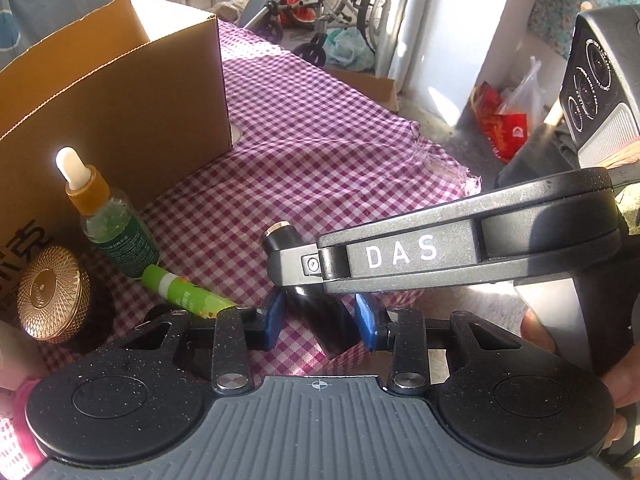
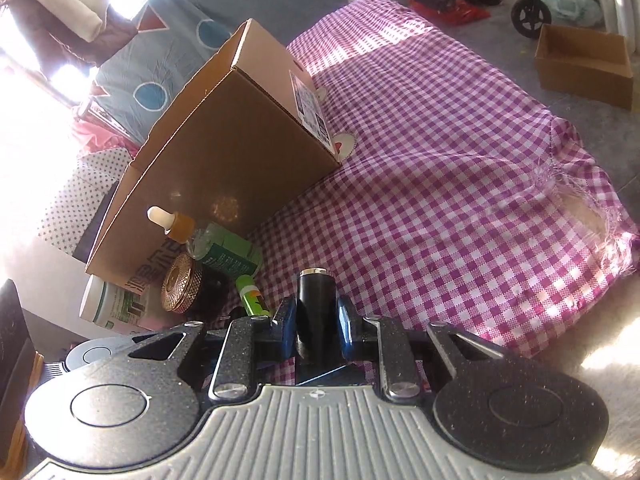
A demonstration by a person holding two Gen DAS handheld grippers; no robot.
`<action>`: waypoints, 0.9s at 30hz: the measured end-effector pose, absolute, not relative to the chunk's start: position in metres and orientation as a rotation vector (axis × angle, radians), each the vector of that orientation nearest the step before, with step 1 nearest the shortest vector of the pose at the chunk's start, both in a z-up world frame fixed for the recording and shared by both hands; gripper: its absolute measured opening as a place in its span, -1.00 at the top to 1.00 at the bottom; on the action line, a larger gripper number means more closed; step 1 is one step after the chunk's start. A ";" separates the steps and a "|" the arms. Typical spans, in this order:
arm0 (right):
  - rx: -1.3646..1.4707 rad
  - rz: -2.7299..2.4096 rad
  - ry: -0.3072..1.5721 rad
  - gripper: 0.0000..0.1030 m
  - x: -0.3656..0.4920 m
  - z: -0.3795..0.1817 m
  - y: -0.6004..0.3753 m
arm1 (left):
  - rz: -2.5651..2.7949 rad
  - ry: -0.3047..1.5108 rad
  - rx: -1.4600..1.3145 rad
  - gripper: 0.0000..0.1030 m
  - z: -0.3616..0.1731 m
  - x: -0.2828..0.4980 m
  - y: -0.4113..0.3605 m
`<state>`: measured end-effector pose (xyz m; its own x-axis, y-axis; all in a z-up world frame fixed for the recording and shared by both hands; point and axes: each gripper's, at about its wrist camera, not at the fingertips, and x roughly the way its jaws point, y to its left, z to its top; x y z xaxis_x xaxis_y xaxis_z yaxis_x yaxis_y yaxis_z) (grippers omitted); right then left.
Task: Organize rigid objects
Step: 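Lift the black cylinder with the right gripper and lower it into the box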
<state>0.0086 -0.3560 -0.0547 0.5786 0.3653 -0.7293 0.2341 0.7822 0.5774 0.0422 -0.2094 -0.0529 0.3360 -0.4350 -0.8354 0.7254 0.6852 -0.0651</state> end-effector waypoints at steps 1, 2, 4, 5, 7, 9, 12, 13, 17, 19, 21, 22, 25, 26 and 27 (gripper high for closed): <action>0.692 0.085 0.976 0.55 0.010 -0.055 -0.356 | -0.775 0.956 0.356 0.29 -0.053 0.042 -0.211; 0.686 0.086 0.979 0.55 0.010 -0.054 -0.355 | -0.774 0.956 0.357 0.29 -0.053 0.042 -0.210; 0.678 0.091 0.984 0.54 0.012 -0.054 -0.354 | -0.770 0.959 0.347 0.29 -0.054 0.043 -0.210; 0.674 0.094 0.984 0.54 0.013 -0.054 -0.353 | -0.768 0.957 0.341 0.29 -0.053 0.043 -0.209; 0.668 0.100 0.980 0.54 0.014 -0.054 -0.353 | -0.763 0.948 0.327 0.30 -0.054 0.044 -0.209; 0.690 0.099 0.984 0.54 0.015 -0.054 -0.354 | -0.761 0.943 0.324 0.31 -0.054 0.043 -0.208; 0.719 0.094 0.974 0.52 0.012 -0.053 -0.354 | -0.756 0.936 0.325 0.36 -0.051 0.041 -0.206; 0.726 0.091 0.967 0.53 0.010 -0.053 -0.354 | -0.755 0.939 0.315 0.37 -0.050 0.041 -0.204; 0.728 0.089 0.925 0.53 0.000 -0.040 -0.349 | -0.756 0.904 0.295 0.41 -0.037 0.034 -0.196; 0.706 0.090 0.899 0.53 -0.004 -0.028 -0.342 | -0.758 0.876 0.289 0.41 -0.028 0.028 -0.192; 0.677 0.095 0.866 0.53 -0.007 -0.013 -0.334 | -0.755 0.841 0.283 0.41 -0.018 0.022 -0.187; 0.665 0.100 0.849 0.53 -0.009 -0.005 -0.331 | -0.752 0.820 0.280 0.41 -0.011 0.019 -0.184; 0.629 0.123 0.800 0.53 -0.010 0.019 -0.318 | -0.735 0.769 0.269 0.41 0.008 0.012 -0.173; 0.616 0.134 0.783 0.53 -0.009 0.027 -0.313 | -0.727 0.747 0.256 0.41 0.017 0.010 -0.167; 0.604 0.148 0.765 0.53 -0.007 0.036 -0.308 | -0.718 0.730 0.246 0.41 0.023 0.010 -0.162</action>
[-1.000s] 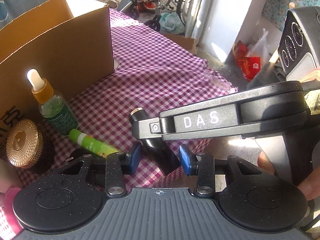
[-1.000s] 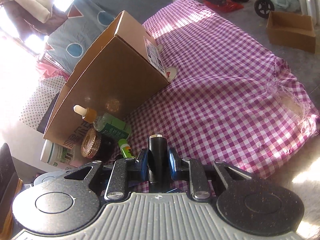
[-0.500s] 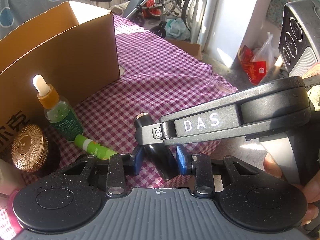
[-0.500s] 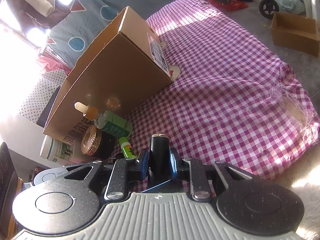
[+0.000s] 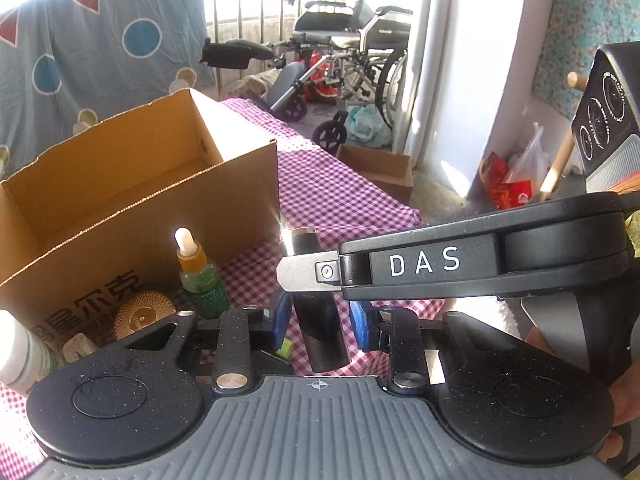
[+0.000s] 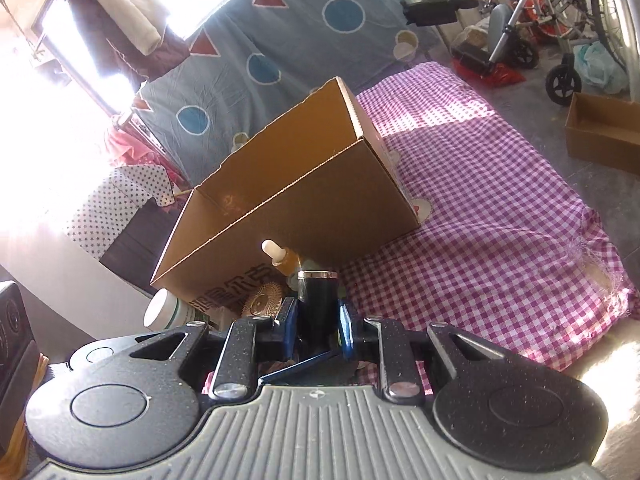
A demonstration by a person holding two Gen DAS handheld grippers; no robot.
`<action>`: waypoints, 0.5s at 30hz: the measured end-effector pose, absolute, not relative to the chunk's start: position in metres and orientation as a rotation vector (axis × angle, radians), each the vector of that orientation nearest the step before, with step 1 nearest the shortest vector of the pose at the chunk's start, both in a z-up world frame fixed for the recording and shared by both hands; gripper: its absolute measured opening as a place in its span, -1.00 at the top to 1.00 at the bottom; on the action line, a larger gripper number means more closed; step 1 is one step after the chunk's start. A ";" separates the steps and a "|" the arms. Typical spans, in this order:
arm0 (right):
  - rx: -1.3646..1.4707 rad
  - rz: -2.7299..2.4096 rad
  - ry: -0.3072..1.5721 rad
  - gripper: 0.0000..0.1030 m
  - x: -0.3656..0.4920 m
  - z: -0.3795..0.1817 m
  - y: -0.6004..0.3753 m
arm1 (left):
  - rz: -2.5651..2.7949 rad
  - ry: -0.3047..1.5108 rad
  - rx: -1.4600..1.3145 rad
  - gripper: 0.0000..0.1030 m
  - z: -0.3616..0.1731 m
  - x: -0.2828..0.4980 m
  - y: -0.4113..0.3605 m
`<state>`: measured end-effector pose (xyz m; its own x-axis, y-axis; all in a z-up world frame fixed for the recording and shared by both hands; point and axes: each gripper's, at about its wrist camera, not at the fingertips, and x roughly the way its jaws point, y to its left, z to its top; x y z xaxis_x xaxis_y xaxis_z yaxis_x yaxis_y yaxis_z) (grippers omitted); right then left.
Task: Organize rigid objects
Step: 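Lift the black cylinder with the right gripper and lower it into the box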
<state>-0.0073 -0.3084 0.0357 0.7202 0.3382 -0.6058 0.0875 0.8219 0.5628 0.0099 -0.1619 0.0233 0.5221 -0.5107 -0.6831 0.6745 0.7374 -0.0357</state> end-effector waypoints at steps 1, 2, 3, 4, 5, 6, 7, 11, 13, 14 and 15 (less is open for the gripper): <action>0.593 0.163 0.749 0.53 -0.005 0.044 -0.304 | -0.707 0.709 0.236 0.41 0.031 0.009 -0.156; 0.580 0.181 0.731 0.53 -0.002 0.052 -0.298 | -0.694 0.687 0.230 0.41 0.039 0.009 -0.150; 0.567 0.201 0.713 0.53 0.002 0.061 -0.292 | -0.682 0.667 0.225 0.41 0.046 0.009 -0.144; 0.555 0.221 0.697 0.53 0.008 0.069 -0.286 | -0.669 0.648 0.222 0.41 0.053 0.010 -0.139; 0.542 0.244 0.681 0.53 0.013 0.077 -0.279 | -0.648 0.623 0.218 0.41 0.063 0.010 -0.131; 0.531 0.266 0.668 0.53 0.020 0.084 -0.273 | -0.634 0.610 0.214 0.41 0.068 0.012 -0.126; 0.523 0.291 0.657 0.53 0.028 0.091 -0.266 | -0.608 0.590 0.209 0.41 0.077 0.015 -0.118; 0.501 0.400 0.657 0.53 0.070 0.108 -0.238 | -0.515 0.568 0.184 0.40 0.101 0.035 -0.093; 0.505 0.455 0.691 0.53 0.098 0.111 -0.223 | -0.471 0.586 0.163 0.40 0.107 0.053 -0.083; 0.512 0.475 0.714 0.53 0.111 0.111 -0.218 | -0.453 0.600 0.154 0.40 0.108 0.063 -0.077; 0.516 0.500 0.746 0.53 0.128 0.110 -0.210 | -0.440 0.614 0.145 0.40 0.108 0.072 -0.071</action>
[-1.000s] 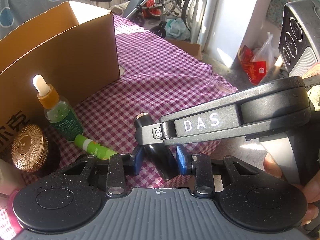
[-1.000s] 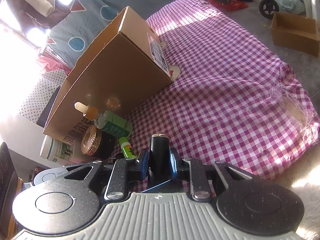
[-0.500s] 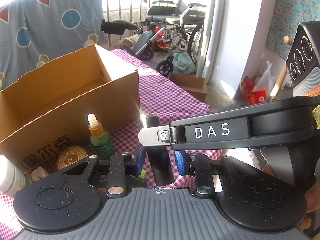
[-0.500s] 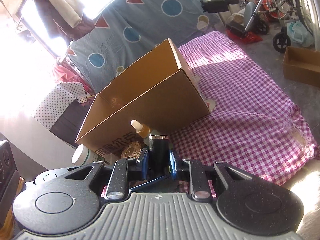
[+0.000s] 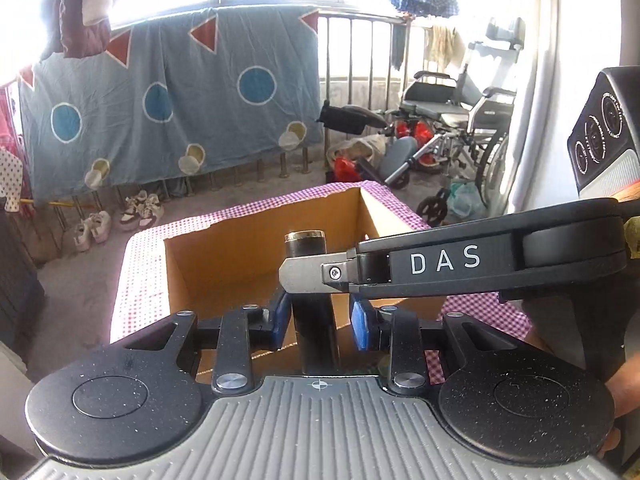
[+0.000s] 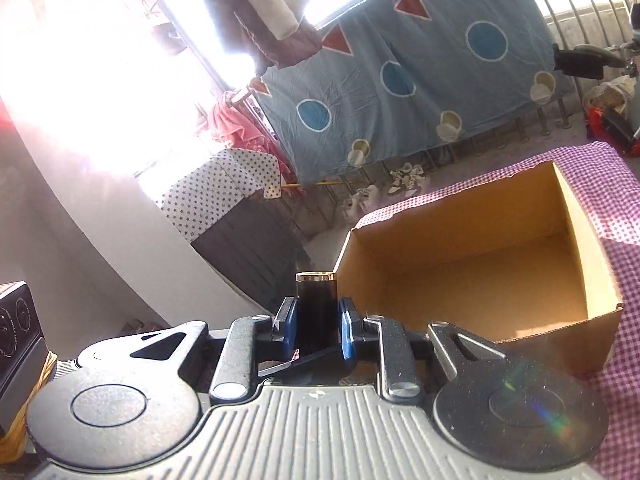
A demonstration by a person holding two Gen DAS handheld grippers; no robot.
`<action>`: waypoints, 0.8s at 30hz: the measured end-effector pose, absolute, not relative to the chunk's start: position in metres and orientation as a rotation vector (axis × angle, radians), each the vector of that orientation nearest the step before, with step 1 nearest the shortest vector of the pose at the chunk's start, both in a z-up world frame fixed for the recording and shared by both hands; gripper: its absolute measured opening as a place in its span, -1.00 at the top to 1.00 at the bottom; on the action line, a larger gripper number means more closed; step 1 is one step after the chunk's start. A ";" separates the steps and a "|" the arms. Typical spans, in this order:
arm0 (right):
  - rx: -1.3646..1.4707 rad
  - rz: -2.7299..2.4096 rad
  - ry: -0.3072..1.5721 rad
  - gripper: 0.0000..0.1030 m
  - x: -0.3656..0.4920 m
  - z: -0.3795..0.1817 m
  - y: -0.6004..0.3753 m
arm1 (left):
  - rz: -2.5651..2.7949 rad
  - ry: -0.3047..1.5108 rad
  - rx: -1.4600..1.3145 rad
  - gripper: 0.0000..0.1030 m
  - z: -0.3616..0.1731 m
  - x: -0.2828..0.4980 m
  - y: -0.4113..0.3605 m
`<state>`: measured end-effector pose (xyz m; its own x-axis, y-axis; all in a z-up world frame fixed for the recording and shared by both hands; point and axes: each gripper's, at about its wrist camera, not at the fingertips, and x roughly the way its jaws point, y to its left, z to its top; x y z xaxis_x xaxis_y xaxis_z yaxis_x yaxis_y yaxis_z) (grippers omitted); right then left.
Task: Organize rigid objects
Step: 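Lift the black cylinder with the right gripper and lower it into the box, then open the right gripper inside the box and withdraw it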
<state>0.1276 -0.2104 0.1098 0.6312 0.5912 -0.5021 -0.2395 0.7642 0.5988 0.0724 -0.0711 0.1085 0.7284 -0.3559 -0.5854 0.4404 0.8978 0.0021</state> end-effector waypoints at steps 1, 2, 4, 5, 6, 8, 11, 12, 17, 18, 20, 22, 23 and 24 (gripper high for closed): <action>0.517 0.519 0.778 0.53 0.142 0.109 -0.204 | -0.426 0.634 0.130 0.40 0.108 0.084 -0.063; 0.522 0.532 0.809 0.53 0.156 0.107 -0.199 | -0.414 0.657 0.119 0.40 0.106 0.097 -0.058; 0.536 0.555 0.878 0.53 0.184 0.097 -0.192 | -0.385 0.700 0.093 0.40 0.101 0.119 -0.047; 0.549 0.556 0.926 0.53 0.203 0.088 -0.188 | -0.375 0.717 0.083 0.40 0.098 0.128 -0.046; 0.556 0.555 0.967 0.53 0.218 0.080 -0.186 | -0.360 0.742 0.073 0.40 0.092 0.139 -0.043; 0.568 0.546 1.033 0.54 0.243 0.063 -0.182 | -0.335 0.776 0.084 0.40 0.080 0.157 -0.044; 0.594 0.520 1.128 0.54 0.275 0.033 -0.182 | -0.317 0.827 0.085 0.40 0.064 0.184 -0.039; 0.604 0.513 1.159 0.54 0.285 0.023 -0.182 | -0.312 0.844 0.086 0.40 0.059 0.192 -0.039; 0.599 0.477 1.270 0.54 0.327 -0.012 -0.175 | -0.293 0.922 0.101 0.39 0.036 0.223 -0.035; 0.587 0.469 1.281 0.54 0.333 -0.017 -0.173 | -0.292 0.934 0.108 0.37 0.033 0.226 -0.035; 0.552 0.452 1.309 0.54 0.346 -0.031 -0.168 | -0.285 0.935 0.104 0.36 0.032 0.228 -0.034; 0.536 0.430 1.338 0.54 0.355 -0.043 -0.163 | -0.280 0.920 0.106 0.34 0.033 0.225 -0.033; 0.528 0.419 1.343 0.54 0.358 -0.048 -0.162 | -0.280 0.911 0.106 0.33 0.036 0.222 -0.033; 0.526 0.416 1.340 0.53 0.362 -0.051 -0.160 | -0.285 0.907 0.103 0.32 0.038 0.220 -0.032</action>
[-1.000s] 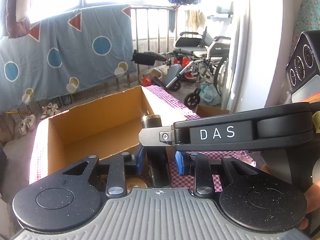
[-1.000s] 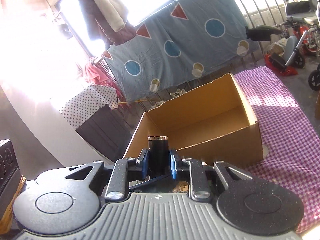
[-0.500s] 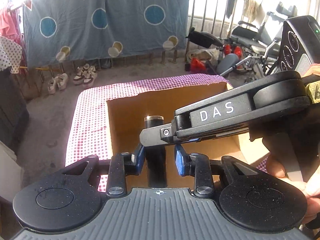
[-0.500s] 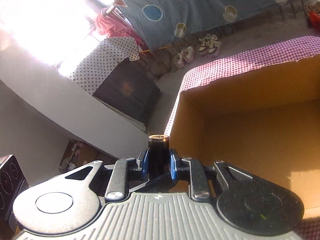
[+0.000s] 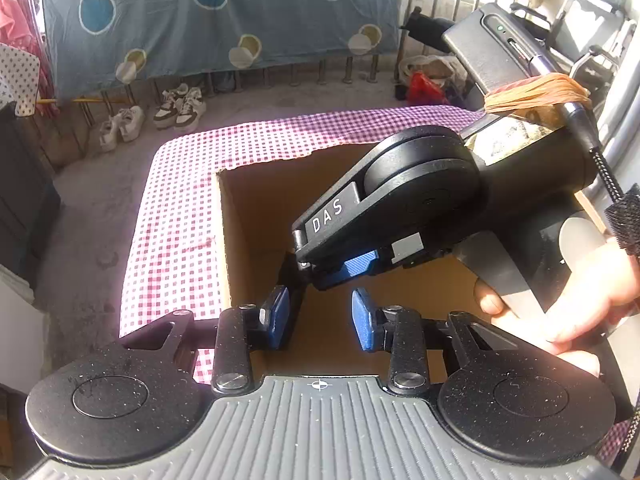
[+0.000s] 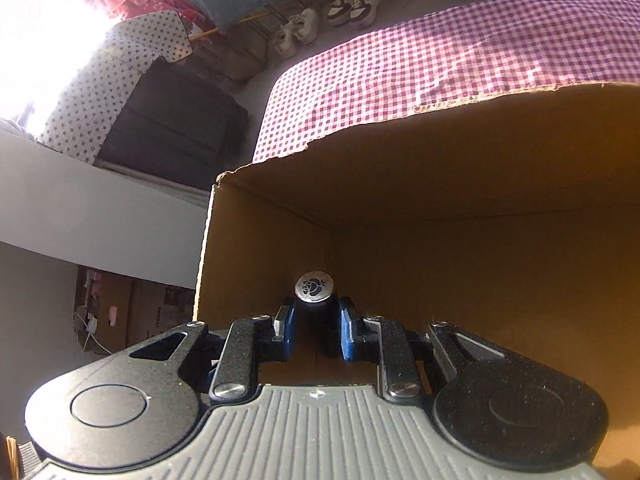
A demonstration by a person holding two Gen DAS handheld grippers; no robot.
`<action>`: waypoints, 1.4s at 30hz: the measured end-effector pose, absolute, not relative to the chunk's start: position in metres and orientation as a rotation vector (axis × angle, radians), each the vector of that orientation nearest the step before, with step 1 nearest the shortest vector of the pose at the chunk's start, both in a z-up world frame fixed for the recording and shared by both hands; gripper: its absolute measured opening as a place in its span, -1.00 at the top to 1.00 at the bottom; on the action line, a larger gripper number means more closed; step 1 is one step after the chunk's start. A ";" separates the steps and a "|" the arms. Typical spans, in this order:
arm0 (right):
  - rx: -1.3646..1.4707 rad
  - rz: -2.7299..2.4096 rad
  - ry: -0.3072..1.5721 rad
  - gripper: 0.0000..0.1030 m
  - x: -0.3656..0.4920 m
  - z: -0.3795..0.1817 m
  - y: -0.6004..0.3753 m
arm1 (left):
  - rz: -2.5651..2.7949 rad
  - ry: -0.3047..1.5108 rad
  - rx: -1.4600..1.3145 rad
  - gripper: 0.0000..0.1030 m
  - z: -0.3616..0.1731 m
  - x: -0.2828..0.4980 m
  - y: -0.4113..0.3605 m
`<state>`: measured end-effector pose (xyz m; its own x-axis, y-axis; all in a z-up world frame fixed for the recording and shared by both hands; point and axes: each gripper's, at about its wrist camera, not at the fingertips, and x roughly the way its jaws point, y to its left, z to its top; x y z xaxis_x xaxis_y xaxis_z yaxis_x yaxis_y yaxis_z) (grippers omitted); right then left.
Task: Organize rigid objects
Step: 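Open the right gripper inside the box and withdraw it, then grasp the green glue stick with the right gripper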
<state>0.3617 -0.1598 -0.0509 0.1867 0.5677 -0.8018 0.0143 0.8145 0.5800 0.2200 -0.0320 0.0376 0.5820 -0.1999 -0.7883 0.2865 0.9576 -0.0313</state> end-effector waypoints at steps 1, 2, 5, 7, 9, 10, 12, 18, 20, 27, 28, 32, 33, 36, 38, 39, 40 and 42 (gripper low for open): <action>0.524 0.420 1.337 0.50 0.364 -0.052 -0.159 | -0.290 0.902 0.099 0.31 0.040 0.216 -0.032; 0.522 0.419 1.335 0.50 0.365 -0.053 -0.158 | -0.293 0.898 0.096 0.30 0.042 0.213 -0.031; 0.523 0.417 1.306 0.49 0.359 -0.045 -0.162 | -0.307 0.886 0.080 0.25 0.050 0.203 -0.027; 0.521 0.424 1.273 0.49 0.351 -0.031 -0.167 | -0.321 0.873 0.069 0.22 0.058 0.192 -0.024; 0.522 0.445 1.227 0.49 0.338 -0.011 -0.176 | -0.334 0.850 0.067 0.17 0.067 0.182 -0.021; 0.529 0.455 1.202 0.49 0.329 0.000 -0.182 | -0.340 0.833 0.068 0.16 0.073 0.176 -0.021; 0.550 0.478 1.152 0.49 0.307 0.021 -0.195 | -0.351 0.799 0.069 0.10 0.085 0.161 -0.019; 0.615 0.549 0.912 0.47 0.195 0.092 -0.253 | -0.431 0.692 0.028 -0.11 0.114 0.109 -0.012; 0.637 0.560 0.839 0.37 0.155 0.103 -0.272 | -0.459 0.676 0.023 -0.13 0.116 0.092 -0.014; 0.665 0.395 0.722 -0.13 0.037 0.079 -0.326 | -0.607 0.726 0.057 -0.13 0.083 0.049 -0.046; 0.667 0.355 0.735 -0.13 0.030 0.065 -0.328 | -0.618 0.739 0.073 -0.13 0.071 0.049 -0.054; 0.669 0.237 0.837 -0.11 0.014 0.009 -0.331 | -0.662 0.800 0.133 -0.11 0.029 0.042 -0.091; 0.662 0.225 0.860 -0.08 0.013 -0.001 -0.330 | -0.661 0.804 0.156 -0.10 0.020 0.041 -0.099; 0.585 0.200 0.911 0.05 0.018 -0.020 -0.321 | -0.673 0.808 0.231 -0.04 -0.001 0.039 -0.123; 0.530 0.192 0.927 0.07 0.022 -0.028 -0.315 | -0.675 0.820 0.267 0.03 -0.013 0.042 -0.135; 0.503 0.193 0.940 0.10 0.025 -0.032 -0.312 | -0.673 0.827 0.273 0.07 -0.016 0.045 -0.137; 0.488 0.197 0.952 0.15 0.029 -0.036 -0.310 | -0.674 0.837 0.272 0.07 -0.021 0.046 -0.141; 0.474 0.218 0.978 0.28 0.040 -0.044 -0.306 | -0.670 0.860 0.271 0.16 -0.026 0.050 -0.144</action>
